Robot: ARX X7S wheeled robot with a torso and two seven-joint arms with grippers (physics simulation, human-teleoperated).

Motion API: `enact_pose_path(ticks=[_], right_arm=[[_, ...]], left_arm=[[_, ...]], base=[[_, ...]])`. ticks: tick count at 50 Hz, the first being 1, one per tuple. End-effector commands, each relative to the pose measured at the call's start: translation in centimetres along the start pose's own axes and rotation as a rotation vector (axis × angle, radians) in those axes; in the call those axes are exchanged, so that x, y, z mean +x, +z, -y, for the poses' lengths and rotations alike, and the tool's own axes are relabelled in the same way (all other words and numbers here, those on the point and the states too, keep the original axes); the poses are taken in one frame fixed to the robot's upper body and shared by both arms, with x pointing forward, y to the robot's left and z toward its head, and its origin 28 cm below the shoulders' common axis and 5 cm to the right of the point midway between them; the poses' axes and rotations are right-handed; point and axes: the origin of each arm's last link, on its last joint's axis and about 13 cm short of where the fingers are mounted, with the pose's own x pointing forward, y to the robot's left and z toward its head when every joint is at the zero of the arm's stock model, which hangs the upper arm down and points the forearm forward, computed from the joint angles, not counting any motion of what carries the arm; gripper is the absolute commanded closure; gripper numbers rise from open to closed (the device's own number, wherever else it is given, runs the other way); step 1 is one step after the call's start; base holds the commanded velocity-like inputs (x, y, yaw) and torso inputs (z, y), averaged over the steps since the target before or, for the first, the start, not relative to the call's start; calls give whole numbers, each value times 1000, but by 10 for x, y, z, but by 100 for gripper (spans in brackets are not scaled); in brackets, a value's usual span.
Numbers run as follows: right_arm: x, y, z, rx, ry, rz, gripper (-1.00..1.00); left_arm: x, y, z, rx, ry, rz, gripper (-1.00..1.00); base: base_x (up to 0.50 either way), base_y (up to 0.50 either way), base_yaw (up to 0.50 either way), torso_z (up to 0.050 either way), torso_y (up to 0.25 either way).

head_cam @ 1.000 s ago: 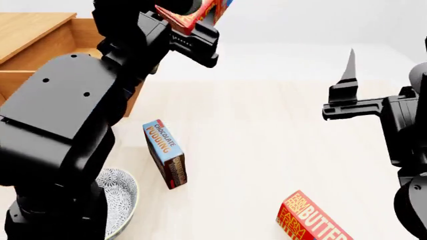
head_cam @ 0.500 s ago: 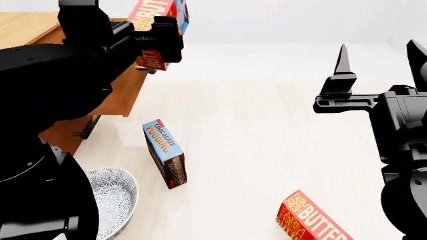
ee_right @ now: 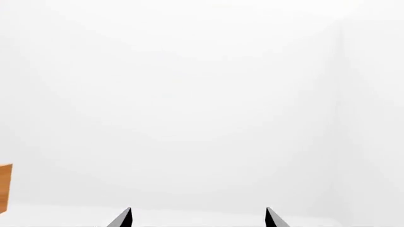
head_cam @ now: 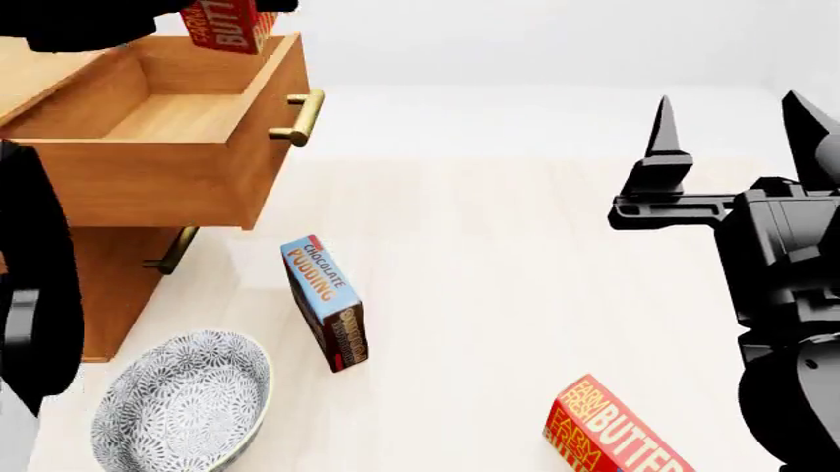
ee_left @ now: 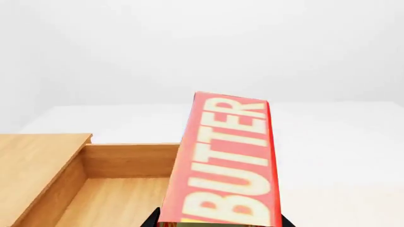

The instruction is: Put the butter at the front in the top drawer of the cabinet and close it.

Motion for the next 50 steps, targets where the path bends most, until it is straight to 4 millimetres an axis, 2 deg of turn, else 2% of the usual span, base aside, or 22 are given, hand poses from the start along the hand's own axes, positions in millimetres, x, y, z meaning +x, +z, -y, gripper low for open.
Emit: enact_pose_path(ticks=[1, 4, 10, 30, 50], right_arm=[[-1, -7, -1, 10, 5, -12, -100], [-1, -8, -1, 10, 7, -11, -100], [-3, -9, -3, 11, 15, -8, -100], [-9, -9, -1, 22, 19, 4, -100], [-14, -14, -1, 37, 22, 3, -100]], left_arm=[[25, 56, -20, -25, 208, 3, 100], [37, 60, -25, -47, 253, -18, 100], [40, 54, -27, -100, 319, -49, 100], [63, 19, -37, -201, 490, -135, 100], [78, -3, -31, -364, 444, -186, 100]], base=[[0, 0, 0, 0, 0], [0, 0, 0, 0, 3], [0, 0, 0, 0, 2], [0, 0, 0, 1, 1], [0, 0, 0, 1, 1]])
